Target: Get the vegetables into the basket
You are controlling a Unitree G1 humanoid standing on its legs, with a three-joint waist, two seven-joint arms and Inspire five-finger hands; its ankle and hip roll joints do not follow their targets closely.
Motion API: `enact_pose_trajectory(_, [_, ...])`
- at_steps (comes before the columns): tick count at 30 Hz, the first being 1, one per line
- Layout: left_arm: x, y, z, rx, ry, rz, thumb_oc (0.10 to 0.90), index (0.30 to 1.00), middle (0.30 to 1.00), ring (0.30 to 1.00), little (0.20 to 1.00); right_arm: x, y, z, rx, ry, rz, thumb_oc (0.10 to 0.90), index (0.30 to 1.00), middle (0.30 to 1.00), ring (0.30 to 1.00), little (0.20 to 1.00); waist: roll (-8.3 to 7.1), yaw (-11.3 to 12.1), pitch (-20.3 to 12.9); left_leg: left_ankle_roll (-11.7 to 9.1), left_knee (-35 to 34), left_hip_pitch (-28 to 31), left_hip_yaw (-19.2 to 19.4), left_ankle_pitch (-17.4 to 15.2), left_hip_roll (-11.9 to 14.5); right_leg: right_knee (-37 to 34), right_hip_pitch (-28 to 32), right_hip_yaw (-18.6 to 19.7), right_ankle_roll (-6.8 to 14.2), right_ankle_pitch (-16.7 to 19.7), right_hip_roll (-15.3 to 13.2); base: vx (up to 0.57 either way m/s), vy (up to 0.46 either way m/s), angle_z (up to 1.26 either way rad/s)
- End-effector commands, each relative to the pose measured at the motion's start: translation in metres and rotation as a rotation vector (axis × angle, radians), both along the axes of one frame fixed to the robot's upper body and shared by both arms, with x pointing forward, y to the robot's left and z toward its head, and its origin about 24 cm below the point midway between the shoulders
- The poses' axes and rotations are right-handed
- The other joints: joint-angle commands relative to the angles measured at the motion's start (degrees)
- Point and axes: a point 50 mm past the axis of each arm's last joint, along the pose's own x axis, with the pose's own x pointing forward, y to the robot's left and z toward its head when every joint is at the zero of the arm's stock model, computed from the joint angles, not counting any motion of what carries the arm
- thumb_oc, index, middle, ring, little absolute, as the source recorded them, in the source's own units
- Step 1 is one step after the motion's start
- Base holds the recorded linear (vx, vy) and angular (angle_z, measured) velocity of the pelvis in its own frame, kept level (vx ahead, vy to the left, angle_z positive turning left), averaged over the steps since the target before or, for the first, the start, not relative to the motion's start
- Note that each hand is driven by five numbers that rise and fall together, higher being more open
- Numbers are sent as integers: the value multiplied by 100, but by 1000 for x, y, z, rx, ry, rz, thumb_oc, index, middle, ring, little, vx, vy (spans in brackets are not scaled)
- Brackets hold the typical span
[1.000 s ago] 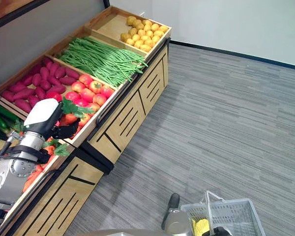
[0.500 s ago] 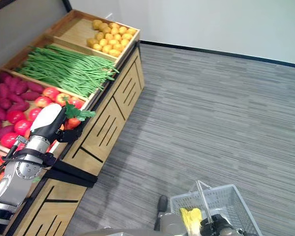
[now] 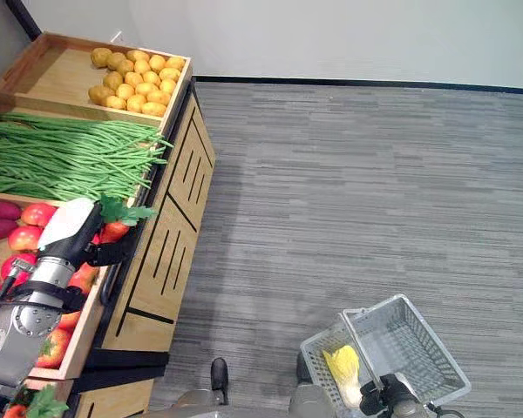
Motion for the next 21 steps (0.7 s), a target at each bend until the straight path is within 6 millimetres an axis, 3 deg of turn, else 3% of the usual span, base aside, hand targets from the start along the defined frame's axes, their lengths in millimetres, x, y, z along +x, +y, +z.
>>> enact_pose_trajectory(1, [5, -7, 59, 61, -286, -63, 400, 300, 300, 300, 300, 23, 14, 1, 39, -47, 68, 400, 300, 300, 300, 300, -10, -49, -294, -296, 41, 84, -24, -198, 101, 102, 268, 18, 383, -477, 4, 77, 125, -13])
enact_pose_trajectory(4, [5, -9, 59, 62, -277, -75, 400, 300, 300, 300, 300, 26, 16, 2, 47, -64, 59, 400, 300, 300, 300, 300, 7, -45, -377, -244, 13, 156, 19, -270, 25, 98, 301, 36, 418, -480, -61, 60, 83, -15])
enact_pose_trajectory(9, [4, -15, 59, 61, -258, -121, 400, 300, 300, 300, 300, 52, 17, 13, 53, -176, 55, 400, 300, 300, 300, 300, 50, -52, -448, -181, 11, 233, 46, -342, -85, 95, 344, 45, 480, -449, -167, 43, 63, -4])
enact_pose_trajectory(13, [8, -23, 54, 47, -222, -164, 400, 300, 300, 300, 300, 82, 20, 29, 61, -288, 78, 400, 300, 300, 300, 300, 65, -45, -511, -142, 11, 304, 58, -389, -150, 116, 392, 45, 511, -446, -226, 24, 41, -3])
enact_pose_trajectory(17, [13, -35, 49, 29, -184, -226, 400, 300, 300, 300, 300, 128, 23, 60, 52, -457, 132, 400, 300, 300, 300, 300, 94, -32, -530, -124, 11, 319, 65, -400, -185, 121, 404, 20, 517, -440, -270, 4, 8, 0])
enact_pose_trajectory(21, [17, -41, 46, 13, -168, -250, 400, 300, 300, 300, 300, 154, 21, 84, 26, -551, 162, 400, 300, 300, 300, 300, 120, 3, -511, -113, 11, 303, 77, -399, -206, 103, 378, 16, 521, -413, -287, 2, 4, -3])
